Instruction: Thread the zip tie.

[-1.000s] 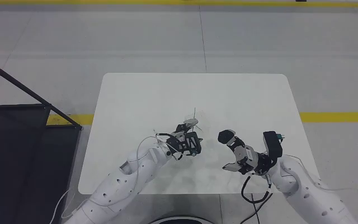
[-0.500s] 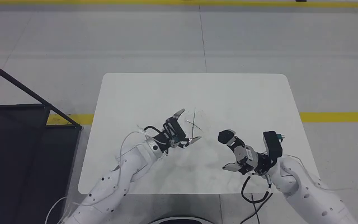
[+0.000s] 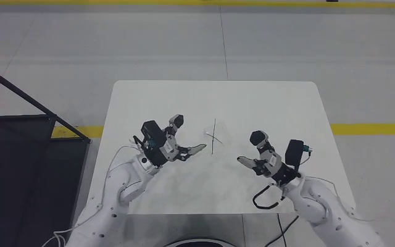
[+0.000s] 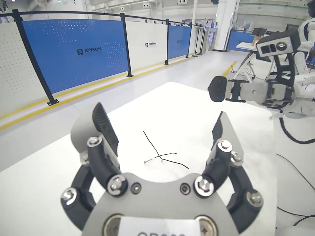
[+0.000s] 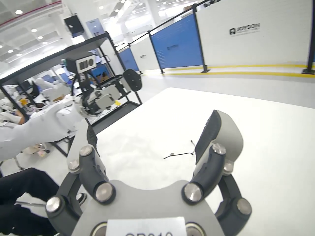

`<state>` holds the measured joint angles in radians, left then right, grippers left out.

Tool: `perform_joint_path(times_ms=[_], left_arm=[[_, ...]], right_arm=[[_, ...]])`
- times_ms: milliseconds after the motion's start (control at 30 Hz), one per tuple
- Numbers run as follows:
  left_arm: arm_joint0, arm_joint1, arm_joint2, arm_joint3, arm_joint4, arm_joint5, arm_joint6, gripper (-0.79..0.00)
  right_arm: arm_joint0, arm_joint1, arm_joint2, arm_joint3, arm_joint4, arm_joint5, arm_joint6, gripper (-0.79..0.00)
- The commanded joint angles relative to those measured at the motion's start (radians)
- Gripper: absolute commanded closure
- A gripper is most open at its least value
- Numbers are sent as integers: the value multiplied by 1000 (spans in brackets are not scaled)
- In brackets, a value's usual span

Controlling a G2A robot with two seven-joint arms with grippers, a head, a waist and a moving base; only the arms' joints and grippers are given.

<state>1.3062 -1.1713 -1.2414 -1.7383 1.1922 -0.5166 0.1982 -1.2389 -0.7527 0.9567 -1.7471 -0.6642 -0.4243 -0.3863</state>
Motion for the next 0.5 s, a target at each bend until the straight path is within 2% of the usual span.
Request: perform_joint_path(times_ms=[0, 233, 467], left_arm=[[9, 1, -10, -1, -21, -8, -3, -785], [28, 4, -36, 1, -72, -23, -25, -785], [29, 4, -37, 1, -79, -25, -30, -784]], right_arm=[[-25, -4, 11, -22, -20, 99, -16, -785], [-91, -20, 39, -75, -86, 312, -65, -785], [-91, -20, 39, -75, -86, 312, -65, -785]])
